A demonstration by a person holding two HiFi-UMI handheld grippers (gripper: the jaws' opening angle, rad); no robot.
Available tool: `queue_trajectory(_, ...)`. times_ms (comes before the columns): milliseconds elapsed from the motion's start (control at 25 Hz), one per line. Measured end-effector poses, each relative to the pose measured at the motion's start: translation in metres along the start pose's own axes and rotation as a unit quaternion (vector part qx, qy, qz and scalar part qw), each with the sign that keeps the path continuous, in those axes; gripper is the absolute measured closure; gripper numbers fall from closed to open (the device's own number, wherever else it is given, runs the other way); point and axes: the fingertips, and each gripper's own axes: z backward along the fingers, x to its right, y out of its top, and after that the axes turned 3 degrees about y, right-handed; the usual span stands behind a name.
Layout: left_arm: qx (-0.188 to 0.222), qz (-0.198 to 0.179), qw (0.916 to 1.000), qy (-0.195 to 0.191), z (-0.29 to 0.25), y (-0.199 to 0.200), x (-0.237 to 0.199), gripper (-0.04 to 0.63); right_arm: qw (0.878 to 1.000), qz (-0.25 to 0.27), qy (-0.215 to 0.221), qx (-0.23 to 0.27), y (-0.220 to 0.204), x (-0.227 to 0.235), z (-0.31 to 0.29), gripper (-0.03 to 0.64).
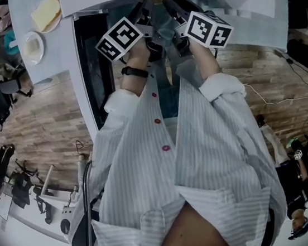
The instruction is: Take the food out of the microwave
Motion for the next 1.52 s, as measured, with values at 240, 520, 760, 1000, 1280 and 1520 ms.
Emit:
queue_trajectory(240, -0.003, 0.005, 0.9999, 0.009, 0.0, -0.001, -0.001, 0.442, 1.0, -0.004, -0.006, -0.015, -0.004, 0.002, -0.003, 0.467)
queue_trajectory(520, -0.004, 0.015, 0.9997, 0.019, 0.0, 0.0, -0.006, 0.472, 0.999, -0.036, 0.014, -0.017, -0.008, 0.0, -0.005, 0.494)
queue_trajectory(760, -0.011, 0.015, 0.9997, 0.014, 0.001, 0.0, -0.003, 0.517, 0.998, -0.06, 0.02, -0.017, -0.011, -0.002, -0.005, 0.509)
queue_trajectory(1000, -0.005, 0.016, 0.9997, 0.015, 0.004, -0.002, -0.002, 0.525, 0.997, -0.07, 0.018, -0.016, -0.012, -0.002, -0.002, 0.518)
queue_trajectory(1280, -0.004, 0.015, 0.9997, 0.018, 0.009, -0.004, -0.003, 0.535, 0.997, -0.078, 0.015, -0.019, -0.018, -0.003, 0.002, 0.523)
queue_trajectory(1520, -0.011, 0.022, 0.9994, 0.023, 0.017, -0.015, -0.01, 0.535, 0.996, -0.082, 0.01, -0.022, -0.029, -0.003, 0.01, 0.529)
